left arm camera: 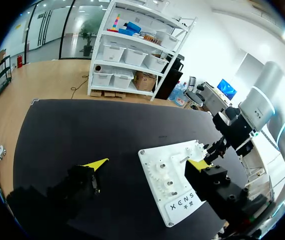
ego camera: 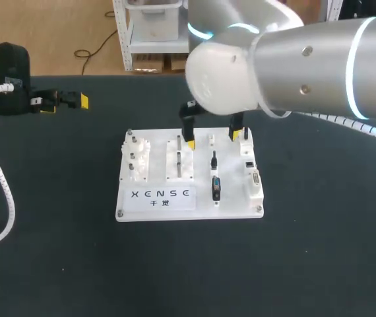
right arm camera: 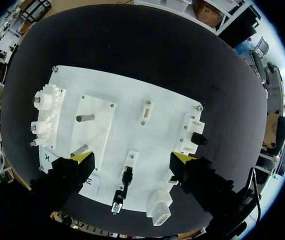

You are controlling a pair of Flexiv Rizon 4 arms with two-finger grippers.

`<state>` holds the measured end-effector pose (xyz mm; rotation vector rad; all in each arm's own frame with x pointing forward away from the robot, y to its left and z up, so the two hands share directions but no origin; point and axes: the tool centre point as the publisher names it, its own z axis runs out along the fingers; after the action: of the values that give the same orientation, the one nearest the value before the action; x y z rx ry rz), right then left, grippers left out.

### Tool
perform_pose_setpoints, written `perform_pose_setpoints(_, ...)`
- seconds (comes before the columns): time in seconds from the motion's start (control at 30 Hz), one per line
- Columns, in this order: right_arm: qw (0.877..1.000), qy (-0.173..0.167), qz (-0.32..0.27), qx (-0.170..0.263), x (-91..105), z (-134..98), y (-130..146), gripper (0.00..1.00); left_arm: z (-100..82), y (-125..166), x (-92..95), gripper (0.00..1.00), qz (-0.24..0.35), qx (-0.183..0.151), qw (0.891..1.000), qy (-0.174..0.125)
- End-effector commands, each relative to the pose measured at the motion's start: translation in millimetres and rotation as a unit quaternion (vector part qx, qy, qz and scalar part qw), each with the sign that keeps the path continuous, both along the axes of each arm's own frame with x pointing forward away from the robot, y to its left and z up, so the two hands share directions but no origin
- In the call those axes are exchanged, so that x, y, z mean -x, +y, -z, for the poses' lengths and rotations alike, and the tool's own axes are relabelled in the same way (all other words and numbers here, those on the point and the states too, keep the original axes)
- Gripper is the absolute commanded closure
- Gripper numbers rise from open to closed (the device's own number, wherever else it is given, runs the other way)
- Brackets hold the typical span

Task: Insert the USB connector, Ethernet cable, and multi-pin plug into their matching sockets one by one.

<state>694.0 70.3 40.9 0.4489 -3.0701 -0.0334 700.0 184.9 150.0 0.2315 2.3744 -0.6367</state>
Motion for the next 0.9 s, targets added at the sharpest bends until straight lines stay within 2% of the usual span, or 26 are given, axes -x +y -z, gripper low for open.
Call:
perform_pose_setpoints(0.03, 1.000, -0.019, 0.008, 0.002, 16.0, 3.8, 3.8, 0.00, 0.0, 0.1, 0.0, 0.00, 0.000, 0.000, 1.000, 0.000)
perform_pose_setpoints(0.4, 0.995, -0.029, 0.093, 0.011, 35.4, 10.0, -4.0, 0.00, 0.0, 0.1, 0.0, 0.00, 0.000, 0.000, 1.000, 0.000)
perform_pose_setpoints(0.67, 0.993, -0.029, 0.118, 0.012, 43.9, 15.0, -5.6, 0.00, 0.0, 0.1, 0.0, 0.00, 0.000, 0.000, 1.000, 0.000)
perform_pose_setpoints(0.9, 0.989, -0.036, 0.141, 0.011, 43.2, 20.1, -4.2, 0.00, 0.0, 0.1, 0.0, 0.00, 0.000, 0.000, 1.000, 0.000)
